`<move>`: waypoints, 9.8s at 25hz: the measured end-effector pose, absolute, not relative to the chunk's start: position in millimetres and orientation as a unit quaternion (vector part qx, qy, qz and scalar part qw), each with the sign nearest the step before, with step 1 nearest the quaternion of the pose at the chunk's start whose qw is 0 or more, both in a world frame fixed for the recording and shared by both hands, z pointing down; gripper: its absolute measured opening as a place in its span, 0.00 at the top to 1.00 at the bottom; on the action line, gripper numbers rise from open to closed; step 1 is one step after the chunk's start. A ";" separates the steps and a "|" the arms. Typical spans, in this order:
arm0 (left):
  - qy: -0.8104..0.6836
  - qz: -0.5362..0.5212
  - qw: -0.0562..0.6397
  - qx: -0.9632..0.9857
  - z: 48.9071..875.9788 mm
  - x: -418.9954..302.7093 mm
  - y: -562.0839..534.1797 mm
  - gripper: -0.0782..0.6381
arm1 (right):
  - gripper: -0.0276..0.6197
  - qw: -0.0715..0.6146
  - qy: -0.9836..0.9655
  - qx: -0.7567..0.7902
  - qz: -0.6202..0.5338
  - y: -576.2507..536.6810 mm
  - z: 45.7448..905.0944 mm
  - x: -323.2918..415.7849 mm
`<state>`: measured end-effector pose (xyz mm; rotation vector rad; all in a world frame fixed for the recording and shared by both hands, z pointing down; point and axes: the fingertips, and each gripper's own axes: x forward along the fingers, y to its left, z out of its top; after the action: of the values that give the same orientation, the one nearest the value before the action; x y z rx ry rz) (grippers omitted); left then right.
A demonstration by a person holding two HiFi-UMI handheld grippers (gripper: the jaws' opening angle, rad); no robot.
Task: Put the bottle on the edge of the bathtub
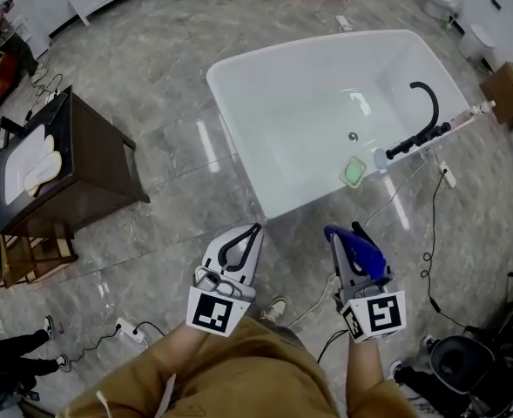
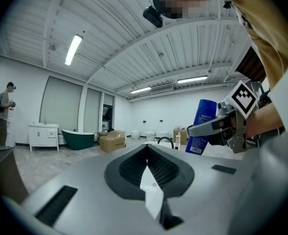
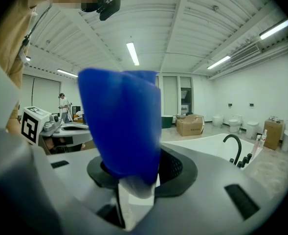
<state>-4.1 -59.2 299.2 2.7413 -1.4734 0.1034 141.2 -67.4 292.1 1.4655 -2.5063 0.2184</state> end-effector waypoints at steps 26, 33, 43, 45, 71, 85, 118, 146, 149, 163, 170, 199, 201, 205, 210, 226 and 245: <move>-0.431 0.088 0.045 0.897 417.5 -2.9 -115.4 0.88 | 0.72 0.147 -0.847 0.502 0.096 -149.8 407.7 121.6; -0.422 0.088 0.046 0.901 444.4 5.1 -132.4 0.88 | 0.72 0.152 -0.846 0.501 0.105 -165.7 446.5 123.6; -0.415 0.098 0.052 0.903 477.3 3.2 -137.8 0.88 | 0.72 0.150 -0.847 0.499 0.108 -187.1 489.1 117.9; -0.414 0.101 0.054 0.903 485.4 2.3 -138.6 0.88 | 0.72 0.152 -0.848 0.497 0.108 -190.7 497.8 115.1; -0.418 0.098 0.072 0.900 538.1 -0.8 -166.7 0.88 | 0.72 0.185 -0.838 0.498 0.127 -221.4 600.3 100.7; -0.417 0.101 0.081 0.900 550.1 -3.0 -173.7 0.88 | 0.72 0.195 -0.835 0.498 0.132 -233.9 624.9 96.3; -0.431 0.114 0.095 0.890 573.7 -27.2 -191.2 0.88 | 0.72 0.189 -0.831 0.504 0.142 -244.9 650.1 87.4; -0.432 0.114 0.102 0.889 580.3 -20.1 -192.8 0.88 | 0.72 0.169 -0.835 0.506 0.134 -246.7 649.9 87.3; -0.433 0.114 0.101 0.888 579.2 -20.8 -194.0 0.88 | 0.72 0.166 -0.837 0.504 0.131 -246.5 649.7 87.1; -0.434 0.117 0.104 0.887 583.8 -17.5 -191.9 0.88 | 0.60 0.152 -0.847 0.491 0.132 -248.2 643.9 82.8; -0.433 0.120 0.106 0.887 584.0 -14.3 -185.5 0.88 | 0.54 0.147 -0.850 0.487 0.137 -243.4 642.3 81.4; -0.440 0.117 0.084 0.886 538.3 -0.3 -145.4 0.88 | 0.52 0.153 -0.857 0.477 0.124 -205.7 608.5 93.7; -0.439 0.117 0.079 0.887 532.2 0.6 -144.1 0.88 | 0.52 0.156 -0.856 0.477 0.123 -201.7 606.3 95.4; -0.439 0.116 0.073 0.888 523.1 -1.3 -141.5 0.88 | 0.52 0.160 -0.851 0.484 0.122 -196.1 598.4 99.3; -0.437 0.109 0.070 0.890 511.1 3.3 -136.8 0.88 | 0.52 0.163 -0.849 0.489 0.118 -190.6 585.7 104.4; -0.433 0.082 0.063 0.896 477.9 18.3 -128.5 0.88 | 0.54 0.182 -0.840 0.497 0.116 -170.9 543.1 121.2; -0.448 0.059 0.032 0.892 422.6 16.7 -96.8 0.88 | 0.92 0.208 -0.825 0.513 0.116 -141.5 494.0 135.7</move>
<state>16.7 -96.8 422.6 2.7453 -1.3782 0.1822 135.7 -141.5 494.0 1.4268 -2.2953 0.3216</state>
